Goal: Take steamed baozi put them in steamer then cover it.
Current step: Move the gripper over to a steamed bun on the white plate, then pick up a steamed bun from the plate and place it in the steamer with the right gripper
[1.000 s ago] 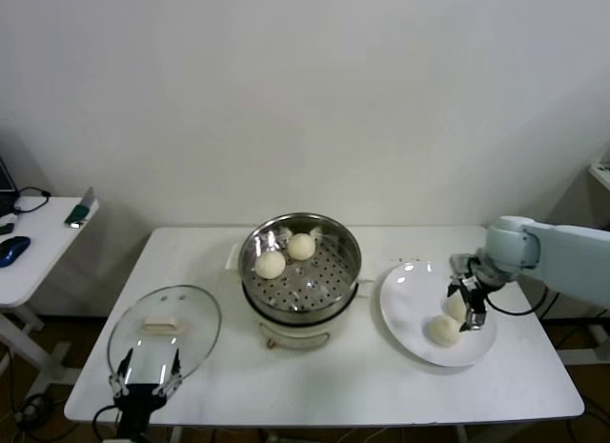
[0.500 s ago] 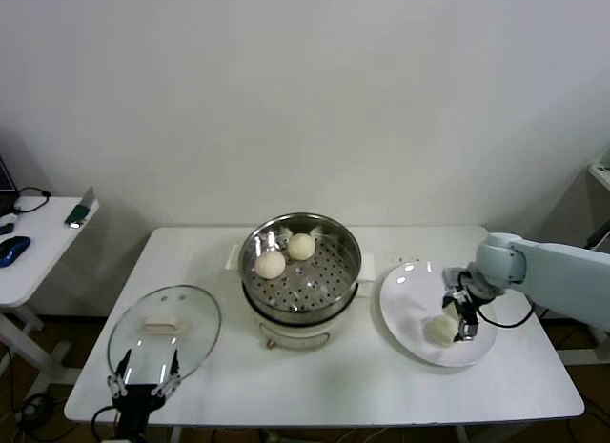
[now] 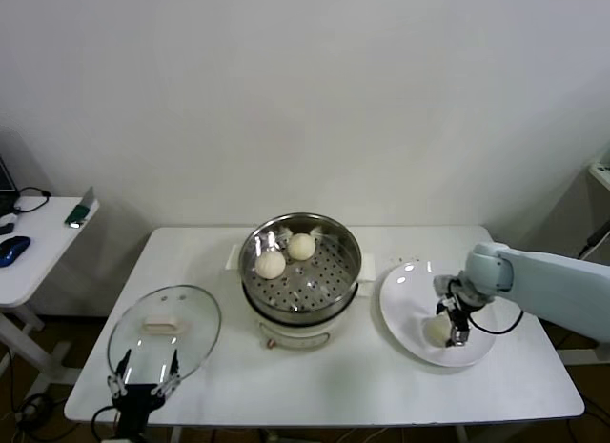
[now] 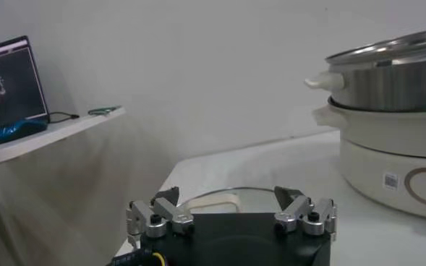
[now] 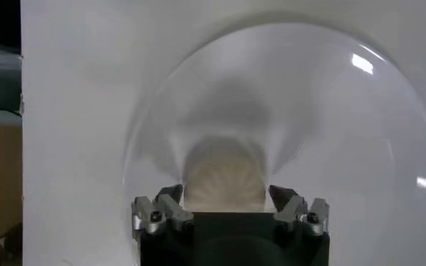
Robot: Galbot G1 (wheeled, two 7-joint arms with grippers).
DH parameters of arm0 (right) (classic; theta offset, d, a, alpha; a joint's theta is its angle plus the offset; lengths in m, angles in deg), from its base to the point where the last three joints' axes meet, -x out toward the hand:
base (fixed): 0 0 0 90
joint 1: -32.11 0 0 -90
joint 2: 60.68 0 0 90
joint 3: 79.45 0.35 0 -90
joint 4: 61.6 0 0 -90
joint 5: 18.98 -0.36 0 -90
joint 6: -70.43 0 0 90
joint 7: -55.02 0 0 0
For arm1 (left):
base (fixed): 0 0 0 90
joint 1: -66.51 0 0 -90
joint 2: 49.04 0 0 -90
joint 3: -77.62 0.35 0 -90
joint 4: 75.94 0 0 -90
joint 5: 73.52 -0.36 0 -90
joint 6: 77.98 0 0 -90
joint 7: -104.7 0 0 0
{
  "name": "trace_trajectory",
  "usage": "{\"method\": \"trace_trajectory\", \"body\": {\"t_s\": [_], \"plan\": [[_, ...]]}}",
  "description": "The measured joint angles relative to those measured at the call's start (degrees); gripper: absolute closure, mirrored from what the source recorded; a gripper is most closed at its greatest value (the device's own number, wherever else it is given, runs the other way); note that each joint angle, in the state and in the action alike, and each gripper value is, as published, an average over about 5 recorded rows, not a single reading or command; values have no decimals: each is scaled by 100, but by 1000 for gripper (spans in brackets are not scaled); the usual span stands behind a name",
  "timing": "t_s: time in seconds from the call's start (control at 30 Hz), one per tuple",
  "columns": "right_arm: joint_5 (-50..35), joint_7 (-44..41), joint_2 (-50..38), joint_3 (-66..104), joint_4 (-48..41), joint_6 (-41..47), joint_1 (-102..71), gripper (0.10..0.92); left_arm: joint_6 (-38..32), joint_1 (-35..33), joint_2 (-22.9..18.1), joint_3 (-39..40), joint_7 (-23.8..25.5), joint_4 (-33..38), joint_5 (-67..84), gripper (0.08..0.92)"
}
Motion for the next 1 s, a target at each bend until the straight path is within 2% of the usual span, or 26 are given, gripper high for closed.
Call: {"method": "trace_trajectory", "body": {"t_s": [0.47,1.0], "plan": [[77,-291,73,-366,108,-271,677,357,14,41,-34,32,-9,-11,-8,177],[294,-874,849,-1069,810,-1218,3268,364,45,106,-33,68,9,-11,-36,177]]}}
